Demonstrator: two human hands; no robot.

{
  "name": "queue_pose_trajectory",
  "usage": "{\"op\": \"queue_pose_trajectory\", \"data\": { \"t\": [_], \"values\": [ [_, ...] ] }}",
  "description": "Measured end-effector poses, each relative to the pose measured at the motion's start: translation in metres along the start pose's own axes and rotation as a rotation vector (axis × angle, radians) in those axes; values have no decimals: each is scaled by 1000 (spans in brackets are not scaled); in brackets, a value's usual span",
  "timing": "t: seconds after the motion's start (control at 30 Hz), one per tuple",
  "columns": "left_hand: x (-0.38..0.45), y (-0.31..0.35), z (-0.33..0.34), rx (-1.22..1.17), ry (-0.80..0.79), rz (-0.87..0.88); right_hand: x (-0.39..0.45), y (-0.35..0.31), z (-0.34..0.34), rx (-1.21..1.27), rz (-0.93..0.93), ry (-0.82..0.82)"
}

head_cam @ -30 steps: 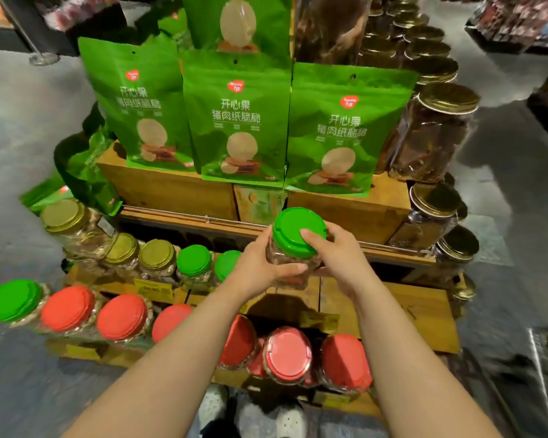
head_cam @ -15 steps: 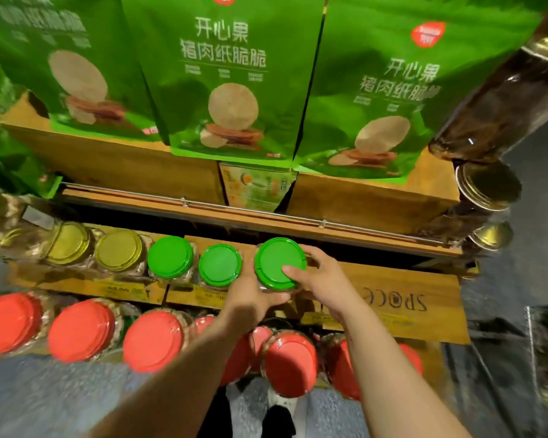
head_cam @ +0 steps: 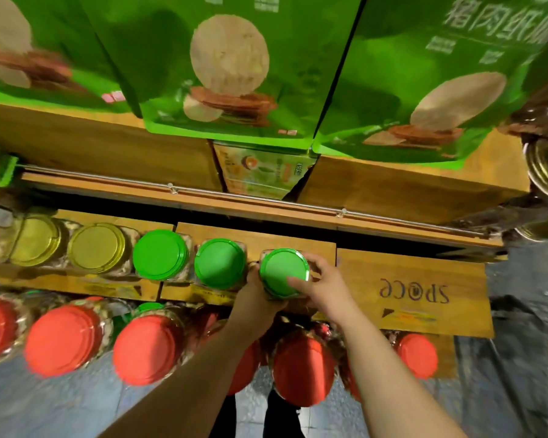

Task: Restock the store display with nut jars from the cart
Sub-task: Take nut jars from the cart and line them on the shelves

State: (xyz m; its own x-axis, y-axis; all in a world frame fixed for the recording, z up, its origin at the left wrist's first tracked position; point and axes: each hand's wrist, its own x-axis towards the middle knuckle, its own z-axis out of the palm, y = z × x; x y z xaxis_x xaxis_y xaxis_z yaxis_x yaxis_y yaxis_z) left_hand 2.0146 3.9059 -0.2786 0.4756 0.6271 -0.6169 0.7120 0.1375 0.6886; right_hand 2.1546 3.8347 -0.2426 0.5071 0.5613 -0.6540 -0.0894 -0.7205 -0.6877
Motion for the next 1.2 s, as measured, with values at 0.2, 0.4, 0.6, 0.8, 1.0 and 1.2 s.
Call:
{"op": "queue_pose_trajectory", "data": {
  "t": [0.2,0.4,0.6,0.8,1.0,1.2],
  "values": [
    [5,2,0,37,-9,-69,9,7,11,76,56,18],
    [-5,10,3,37,48,-77,6,5,17,125,74,47],
    [-19,14,-1,67,60,-77,-1,0,18,140,79,55],
    [-41,20,-13,176,-40,-88,-7,-4,19,-24,10,38],
    [-67,42,-31,318,-19,0,-40,-10,5,-196,-24,130],
    [-124,99,-49,634,81,202,-106,-25,-42,-364,-74,136]
  ]
}}
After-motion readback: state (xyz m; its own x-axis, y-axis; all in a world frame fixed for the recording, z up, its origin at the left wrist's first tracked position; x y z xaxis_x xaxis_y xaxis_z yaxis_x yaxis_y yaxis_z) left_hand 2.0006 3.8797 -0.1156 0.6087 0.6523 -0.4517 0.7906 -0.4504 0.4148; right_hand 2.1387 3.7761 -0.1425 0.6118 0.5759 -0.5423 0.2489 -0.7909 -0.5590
